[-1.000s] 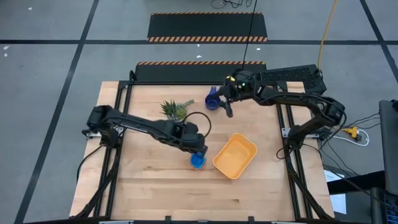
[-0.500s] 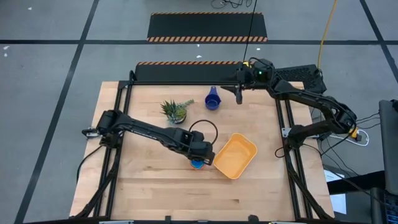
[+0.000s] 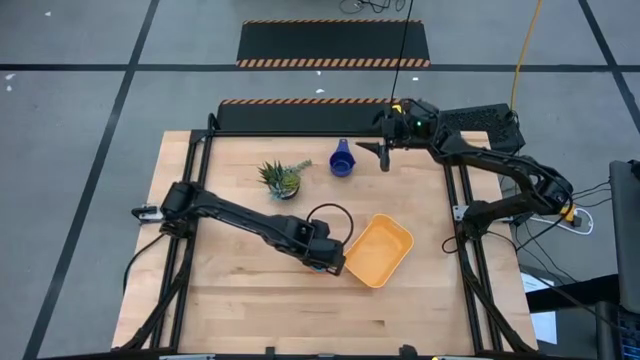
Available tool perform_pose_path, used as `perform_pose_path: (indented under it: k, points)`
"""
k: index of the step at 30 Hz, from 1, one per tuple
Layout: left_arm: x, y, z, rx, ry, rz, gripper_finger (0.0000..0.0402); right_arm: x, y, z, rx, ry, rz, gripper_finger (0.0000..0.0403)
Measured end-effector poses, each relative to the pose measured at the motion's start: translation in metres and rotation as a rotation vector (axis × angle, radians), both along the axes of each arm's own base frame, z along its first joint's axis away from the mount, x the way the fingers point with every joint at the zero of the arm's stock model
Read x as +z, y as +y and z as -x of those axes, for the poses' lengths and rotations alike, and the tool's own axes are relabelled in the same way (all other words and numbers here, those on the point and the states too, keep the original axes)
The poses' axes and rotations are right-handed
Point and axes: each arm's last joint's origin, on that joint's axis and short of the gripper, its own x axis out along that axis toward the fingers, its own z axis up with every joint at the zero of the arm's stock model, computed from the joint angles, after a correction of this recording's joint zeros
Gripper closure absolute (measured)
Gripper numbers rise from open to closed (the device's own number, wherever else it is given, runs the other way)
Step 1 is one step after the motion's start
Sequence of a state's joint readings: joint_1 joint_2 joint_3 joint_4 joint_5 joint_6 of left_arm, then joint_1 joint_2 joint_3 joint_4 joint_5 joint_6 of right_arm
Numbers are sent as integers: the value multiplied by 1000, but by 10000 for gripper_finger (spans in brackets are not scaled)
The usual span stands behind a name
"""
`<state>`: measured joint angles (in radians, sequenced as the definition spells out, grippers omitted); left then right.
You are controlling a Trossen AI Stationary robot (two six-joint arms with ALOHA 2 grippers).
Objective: Nest measuring cups in basket
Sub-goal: Stack the yellow measuring cup on the light blue measuring cups
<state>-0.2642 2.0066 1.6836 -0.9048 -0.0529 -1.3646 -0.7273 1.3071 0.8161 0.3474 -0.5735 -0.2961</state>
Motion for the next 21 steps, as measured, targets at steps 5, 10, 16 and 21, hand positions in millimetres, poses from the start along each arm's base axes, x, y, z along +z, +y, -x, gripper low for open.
perform_pose_path:
  k: [5, 10, 16, 21]
  points:
    - [-8, -1, -5, -32, -2, -4, 380, -2, 1, 1, -6, -24, -17, 250]
    - [-6, -2, -6, -52, -23, -1, 324, -1, 1, 1, -8, -34, -25, 250]
    - [-7, -2, -5, -94, -13, -20, 278, -1, 1, 0, -9, -43, -58, 250]
    - [-7, -2, -5, -127, -16, -43, 267, -1, 1, 0, -10, -44, -66, 250]
